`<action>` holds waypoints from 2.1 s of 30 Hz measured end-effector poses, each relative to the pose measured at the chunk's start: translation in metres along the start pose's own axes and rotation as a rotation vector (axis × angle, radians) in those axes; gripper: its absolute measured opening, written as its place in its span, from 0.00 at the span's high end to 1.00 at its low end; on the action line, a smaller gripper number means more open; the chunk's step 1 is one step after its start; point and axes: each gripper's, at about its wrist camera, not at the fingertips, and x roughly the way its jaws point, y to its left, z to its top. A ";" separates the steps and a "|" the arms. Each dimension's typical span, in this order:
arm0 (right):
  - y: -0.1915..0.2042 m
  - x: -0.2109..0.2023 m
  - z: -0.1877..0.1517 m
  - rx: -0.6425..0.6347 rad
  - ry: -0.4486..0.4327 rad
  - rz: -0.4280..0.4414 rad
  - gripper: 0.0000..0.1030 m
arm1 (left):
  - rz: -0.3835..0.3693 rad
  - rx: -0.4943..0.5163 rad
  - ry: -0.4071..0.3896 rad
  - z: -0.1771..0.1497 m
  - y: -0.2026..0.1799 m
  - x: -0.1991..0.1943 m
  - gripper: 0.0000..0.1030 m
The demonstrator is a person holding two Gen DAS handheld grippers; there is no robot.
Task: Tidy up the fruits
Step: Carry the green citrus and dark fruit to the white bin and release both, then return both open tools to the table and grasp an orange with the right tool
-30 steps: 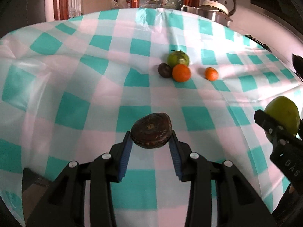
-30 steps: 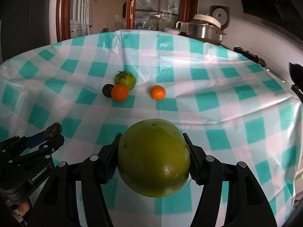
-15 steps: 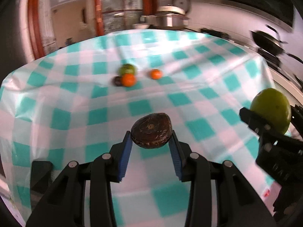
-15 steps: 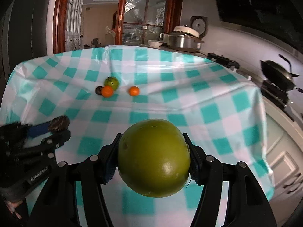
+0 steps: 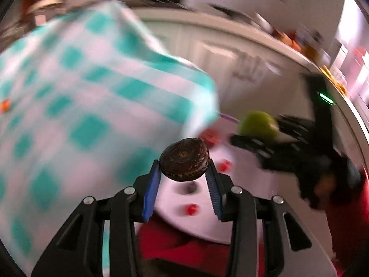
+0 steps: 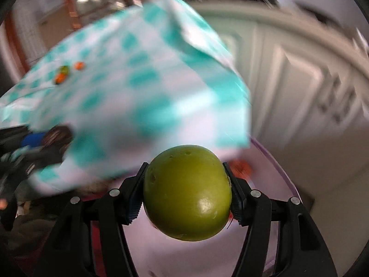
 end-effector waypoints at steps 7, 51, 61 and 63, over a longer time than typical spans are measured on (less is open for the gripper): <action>-0.054 0.084 -0.045 0.013 0.304 -0.096 0.41 | -0.142 0.146 0.324 -0.025 -0.047 0.129 0.61; 0.246 0.018 0.130 -0.291 -0.252 0.212 0.14 | 0.758 -0.428 -0.445 -0.022 0.255 -0.135 0.01; 0.388 0.163 0.181 -0.389 -0.093 0.234 0.14 | 0.907 -1.086 -0.413 -0.081 0.466 -0.162 0.02; 0.397 0.179 0.203 -0.368 -0.095 0.224 0.14 | 0.876 -1.146 -0.438 -0.091 0.484 -0.158 0.02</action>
